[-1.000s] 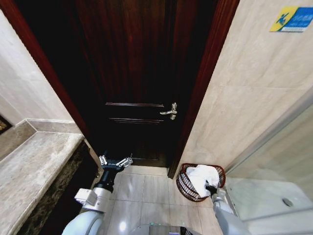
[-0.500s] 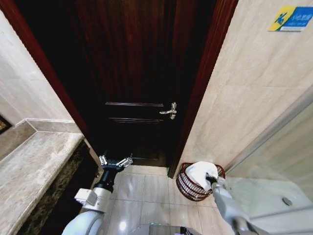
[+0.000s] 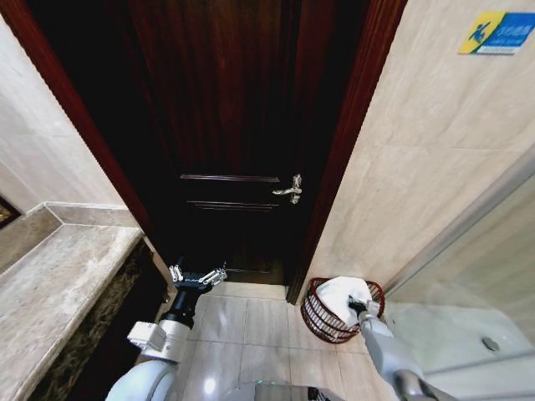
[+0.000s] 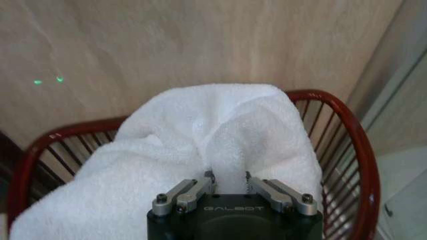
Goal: Discard the used towel into the hamper.
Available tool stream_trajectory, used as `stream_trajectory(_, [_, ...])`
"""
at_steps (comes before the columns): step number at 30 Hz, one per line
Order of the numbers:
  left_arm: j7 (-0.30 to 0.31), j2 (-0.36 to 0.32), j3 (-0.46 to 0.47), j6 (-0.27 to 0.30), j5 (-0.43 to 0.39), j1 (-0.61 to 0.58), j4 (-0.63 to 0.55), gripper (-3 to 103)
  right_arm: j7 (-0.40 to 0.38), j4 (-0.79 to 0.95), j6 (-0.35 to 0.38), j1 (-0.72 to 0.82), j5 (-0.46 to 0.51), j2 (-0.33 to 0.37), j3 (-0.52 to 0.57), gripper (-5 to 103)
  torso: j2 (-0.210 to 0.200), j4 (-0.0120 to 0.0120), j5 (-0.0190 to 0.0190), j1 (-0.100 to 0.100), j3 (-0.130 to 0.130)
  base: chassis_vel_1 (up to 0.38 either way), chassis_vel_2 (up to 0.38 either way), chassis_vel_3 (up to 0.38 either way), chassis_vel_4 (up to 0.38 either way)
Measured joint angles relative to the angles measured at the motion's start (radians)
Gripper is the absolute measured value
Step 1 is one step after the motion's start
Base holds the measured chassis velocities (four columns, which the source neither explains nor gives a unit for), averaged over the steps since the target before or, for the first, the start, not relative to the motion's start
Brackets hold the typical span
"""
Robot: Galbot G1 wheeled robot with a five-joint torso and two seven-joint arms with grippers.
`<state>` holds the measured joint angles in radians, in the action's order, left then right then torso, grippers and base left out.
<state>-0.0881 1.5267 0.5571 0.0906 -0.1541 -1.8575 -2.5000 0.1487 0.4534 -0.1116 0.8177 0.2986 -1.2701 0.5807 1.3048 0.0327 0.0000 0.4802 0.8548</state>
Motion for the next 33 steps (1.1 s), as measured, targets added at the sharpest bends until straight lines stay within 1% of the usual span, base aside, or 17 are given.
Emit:
stream_trajectory(3, [0.000,0.000,0.000,0.000,0.000,0.000,0.000,100,0.047,-0.032,0.001,0.011,-0.019,0.011,0.005,13,0.000,-0.0002,0.0001,0.001,0.000,-0.176,0.007,0.166,-0.019])
stream_trajectory(5, [0.000,0.000,0.000,0.000,0.000,0.000,0.000,100,0.058,-0.042,0.007,0.011,-0.027,0.013,0.008,13,0.000,-0.0002,0.0000,0.001,0.000,-0.168,0.010,0.165,-0.026])
stream_trajectory(7, [0.000,0.000,0.000,0.000,0.000,0.000,0.000,100,0.074,-0.051,0.032,0.013,-0.049,0.012,0.011,13,0.000,-0.0001,0.0000,0.001,0.000,-0.126,0.014,0.085,-0.034])
stream_trajectory(8, [0.000,0.000,0.000,0.000,0.000,0.000,0.000,100,0.078,-0.055,0.034,0.014,-0.051,0.010,0.012,10,0.000,-0.0002,-0.0007,0.001,0.000,-0.014,0.010,0.071,-0.006])
stream_trajectory(10, [0.000,0.000,0.000,0.000,0.000,0.000,0.000,100,0.078,-0.068,0.029,0.010,-0.051,0.004,0.012,10,0.000,-0.0002,-0.0007,0.001,0.000,-0.007,0.005,0.036,-0.003])
stream_trajectory(11, [0.000,0.000,0.000,0.000,0.000,0.000,0.000,100,0.078,-0.088,0.017,0.001,-0.049,-0.004,0.012,14,0.000,-0.0002,-0.0005,0.000,0.000,0.046,0.013,-0.059,-0.018])
stream_trajectory(12, [0.000,0.000,0.000,0.000,0.000,0.000,0.000,100,0.078,-0.088,0.017,0.001,-0.049,-0.004,0.012,14,0.000,-0.0002,-0.0005,0.000,0.000,0.046,0.013,-0.059,-0.018])
stream_trajectory(14, [0.000,0.000,0.000,0.000,0.000,0.000,0.000,100,0.079,-0.109,0.008,-0.014,-0.048,-0.014,0.012,25,0.000,-0.0001,0.0001,0.000,0.000,0.078,-0.006,-0.060,0.021])
stream_trajectory(16, [0.000,0.000,0.000,0.000,0.000,0.000,0.000,100,0.080,-0.125,0.006,-0.034,-0.064,-0.022,0.008,27,0.000,-0.0001,-0.0005,0.000,0.000,0.047,-0.008,-0.061,0.001])
stream_trajectory(18, [0.000,0.000,0.000,0.000,0.000,0.000,0.000,100,0.082,-0.126,0.007,-0.043,-0.079,-0.024,0.007,27,0.000,-0.0001,0.0001,0.000,0.000,0.013,0.002,-0.031,0.001])
stream_trajectory(19, [0.000,0.000,0.000,0.000,0.000,0.000,0.000,100,0.083,-0.127,0.020,-0.058,-0.103,-0.026,0.006,20,0.000,-0.0002,0.0003,0.000,0.000,0.000,0.000,0.000,0.000])
stream_trajectory(20, [0.000,0.000,0.000,0.000,0.000,0.000,0.000,100,0.078,-0.131,0.028,-0.068,-0.115,-0.026,0.004,20,0.000,-0.0001,0.0002,0.000,0.000,0.000,0.000,0.000,0.000])
stream_trajectory(23, [0.000,0.000,0.000,0.000,0.000,0.000,0.000,100,0.068,-0.155,0.063,-0.100,-0.151,-0.019,0.001,12,0.000,0.0002,0.0005,0.001,0.000,0.000,0.000,0.000,0.000])
stream_trajectory(27, [0.000,0.000,0.000,0.000,0.000,0.000,0.000,100,0.068,-0.161,0.094,-0.109,-0.160,-0.008,0.004,12,0.000,0.0001,0.0000,0.001,0.000,0.000,0.000,0.000,0.000])
stream_trajectory(30, [0.000,0.000,0.000,0.000,0.000,0.000,0.000,100,0.063,-0.152,0.097,-0.104,-0.155,-0.006,0.006,10,0.000,0.0001,0.0002,0.001,0.000,0.000,0.000,0.000,0.000])
stream_trajectory(31, [0.000,0.000,0.000,0.000,0.000,0.000,0.000,100,0.054,-0.135,0.085,-0.091,-0.141,-0.006,0.007,20,0.000,0.0000,0.0001,0.000,0.000,0.000,0.000,0.000,0.000])
stream_trajectory(33, [0.000,0.000,0.000,0.000,0.000,0.000,0.000,100,0.054,-0.133,0.071,-0.087,-0.139,-0.006,0.007,20,0.000,0.0000,0.0000,0.000,0.000,0.000,0.000,0.000,0.000])
